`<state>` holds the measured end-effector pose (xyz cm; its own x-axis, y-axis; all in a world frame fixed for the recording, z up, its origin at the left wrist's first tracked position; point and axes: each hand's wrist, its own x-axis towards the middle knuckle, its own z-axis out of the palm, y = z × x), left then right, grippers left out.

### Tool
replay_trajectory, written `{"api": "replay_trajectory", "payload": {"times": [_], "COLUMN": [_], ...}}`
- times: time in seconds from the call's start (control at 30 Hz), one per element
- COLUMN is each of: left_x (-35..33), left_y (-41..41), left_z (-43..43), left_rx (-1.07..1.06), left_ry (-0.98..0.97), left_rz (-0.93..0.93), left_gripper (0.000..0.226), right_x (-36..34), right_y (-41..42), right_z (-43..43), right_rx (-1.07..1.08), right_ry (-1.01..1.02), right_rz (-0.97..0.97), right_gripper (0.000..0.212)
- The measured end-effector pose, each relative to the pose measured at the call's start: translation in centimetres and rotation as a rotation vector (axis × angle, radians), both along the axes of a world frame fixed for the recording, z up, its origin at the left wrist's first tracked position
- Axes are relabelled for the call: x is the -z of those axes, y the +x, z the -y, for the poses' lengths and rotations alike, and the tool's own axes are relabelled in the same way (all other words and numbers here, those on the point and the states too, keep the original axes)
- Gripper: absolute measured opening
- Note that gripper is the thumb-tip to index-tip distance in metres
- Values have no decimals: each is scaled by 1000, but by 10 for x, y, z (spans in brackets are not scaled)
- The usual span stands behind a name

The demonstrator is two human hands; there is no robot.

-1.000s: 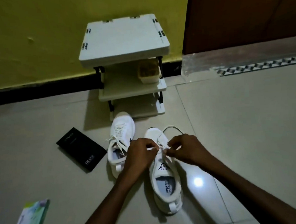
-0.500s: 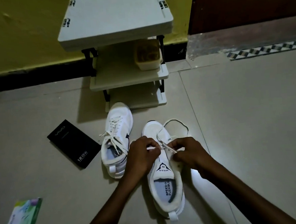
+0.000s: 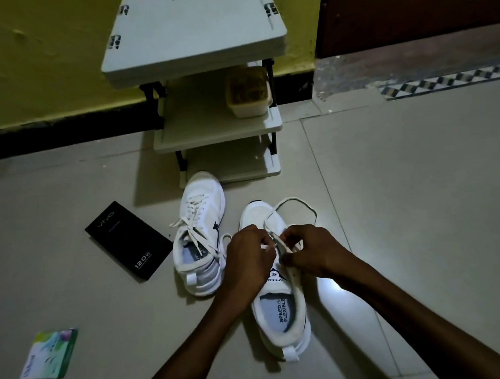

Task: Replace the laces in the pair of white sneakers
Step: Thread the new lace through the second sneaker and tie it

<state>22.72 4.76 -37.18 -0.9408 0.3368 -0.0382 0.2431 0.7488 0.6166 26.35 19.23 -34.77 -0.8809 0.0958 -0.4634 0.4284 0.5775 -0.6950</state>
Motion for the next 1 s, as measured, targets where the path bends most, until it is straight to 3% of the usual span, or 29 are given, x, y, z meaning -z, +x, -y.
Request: {"api": "replay_trajectory", "payload": {"times": [0.13,0.23,0.33,0.4,0.5,0.57,0.67,0.83,0.9,1.0], "left_x": [-1,0,-5,-6,1,5,7,5,3,1], "left_y": [0,-1,-2,-5,-9,-8,-9,-13,-12,-10], "left_z": [1,-1,-4,-1,6,7,6,8,7,6], "left_rx": [-52,52,107,54,-36,-64,-62,14,24,42], "left_ry": [48,-40,-79,30,192,249,238,196,166,142], "left_rz": [12,-98,-97,-12,91,151,190,206,197,177], "left_gripper": [9,4,6,8,7,5,3,3,6,12], "right_x": [-8,-8,-5,-3,-1,6,18,0,-42,-122], "right_y": [-2,0,0,-3,-4,0,2,-19,-24,-21], "right_z": [5,13,15,5,-13,-14,0,0,-7,-17], "right_rx": [-170,-214,-218,-146,84,164,289,258,334,385], "right_ry": [202,355,366,139,-412,-452,-318,-20,-155,-597], "right_rz": [-32,-117,-99,-31,57,-42,-234,-309,-368,-575], "right_gripper": [28,21,22,25,17,13,2,16,14,14]}}
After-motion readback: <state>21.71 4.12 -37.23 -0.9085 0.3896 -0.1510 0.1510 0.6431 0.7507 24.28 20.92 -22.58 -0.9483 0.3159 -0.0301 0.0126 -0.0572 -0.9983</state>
